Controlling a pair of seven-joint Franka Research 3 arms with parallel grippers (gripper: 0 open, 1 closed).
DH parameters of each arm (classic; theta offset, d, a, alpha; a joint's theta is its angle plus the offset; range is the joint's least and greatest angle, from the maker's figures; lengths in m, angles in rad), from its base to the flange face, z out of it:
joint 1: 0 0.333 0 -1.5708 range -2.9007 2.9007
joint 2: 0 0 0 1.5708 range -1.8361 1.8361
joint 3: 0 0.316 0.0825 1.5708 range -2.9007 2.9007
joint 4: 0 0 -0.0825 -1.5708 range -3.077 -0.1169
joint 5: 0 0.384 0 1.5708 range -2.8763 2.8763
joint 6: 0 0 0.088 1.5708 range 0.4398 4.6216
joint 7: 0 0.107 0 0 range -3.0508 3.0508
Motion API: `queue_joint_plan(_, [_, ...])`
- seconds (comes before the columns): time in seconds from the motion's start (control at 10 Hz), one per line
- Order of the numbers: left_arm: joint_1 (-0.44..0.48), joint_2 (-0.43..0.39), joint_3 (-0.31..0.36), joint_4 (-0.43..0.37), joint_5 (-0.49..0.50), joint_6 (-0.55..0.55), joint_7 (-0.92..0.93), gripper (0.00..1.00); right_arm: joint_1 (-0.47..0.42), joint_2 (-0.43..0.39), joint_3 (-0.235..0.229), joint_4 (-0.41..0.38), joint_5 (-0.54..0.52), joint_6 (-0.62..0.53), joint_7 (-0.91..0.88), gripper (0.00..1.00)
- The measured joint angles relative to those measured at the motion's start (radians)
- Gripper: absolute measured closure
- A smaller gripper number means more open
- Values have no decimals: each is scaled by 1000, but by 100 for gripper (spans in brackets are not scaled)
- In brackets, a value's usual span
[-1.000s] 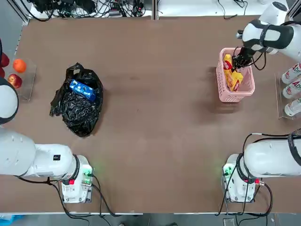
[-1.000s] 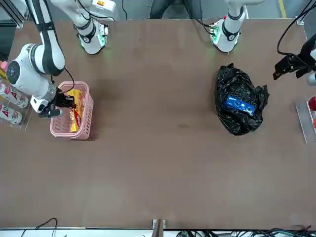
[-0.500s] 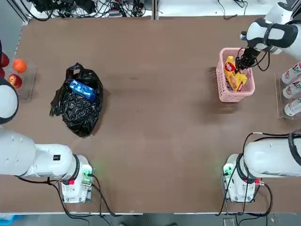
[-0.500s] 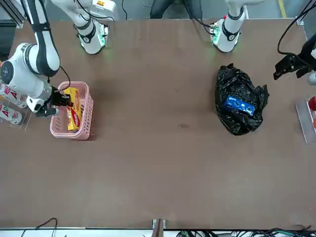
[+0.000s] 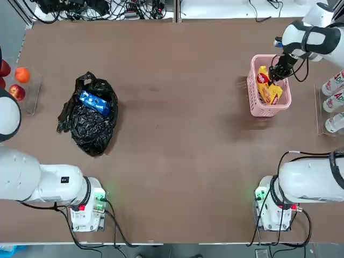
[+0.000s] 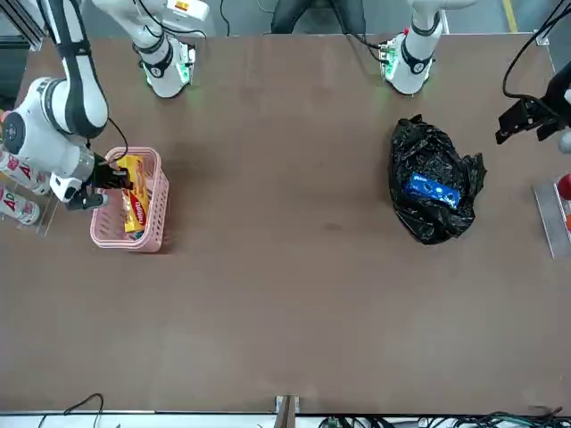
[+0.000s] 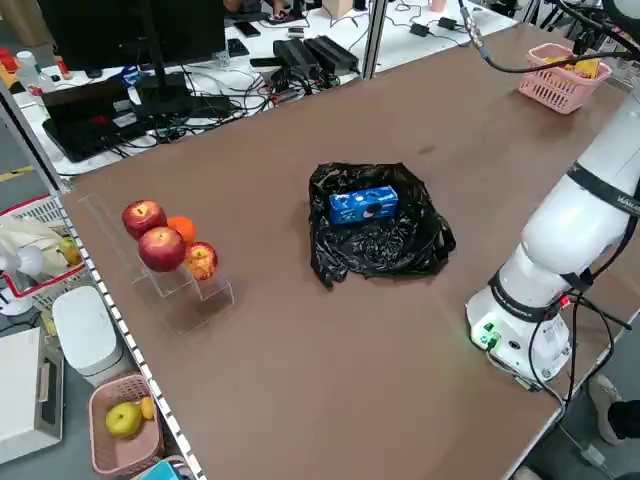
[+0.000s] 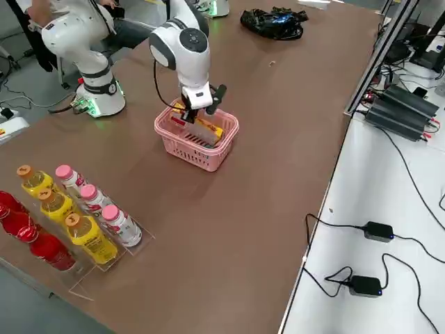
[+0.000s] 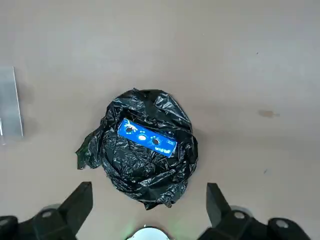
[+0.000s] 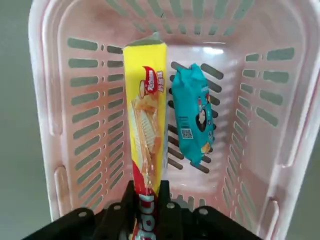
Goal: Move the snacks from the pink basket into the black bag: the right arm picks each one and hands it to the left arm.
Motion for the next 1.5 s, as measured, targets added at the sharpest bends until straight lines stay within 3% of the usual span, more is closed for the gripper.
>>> queue_joint_plan(0.4, [1,0,0,0,0,0,0,0,0,-24,1,49,0,-97,0,78])
queue_joint_plan(1.2, [23,52,12,-4,0,-5,-3,0,1,-31,7,258,1,-358,0,81])
queue_joint_plan(1.5, [22,60,12,-4,-25,-5,-6,0,61,-33,19,357,60,-454,4,81])
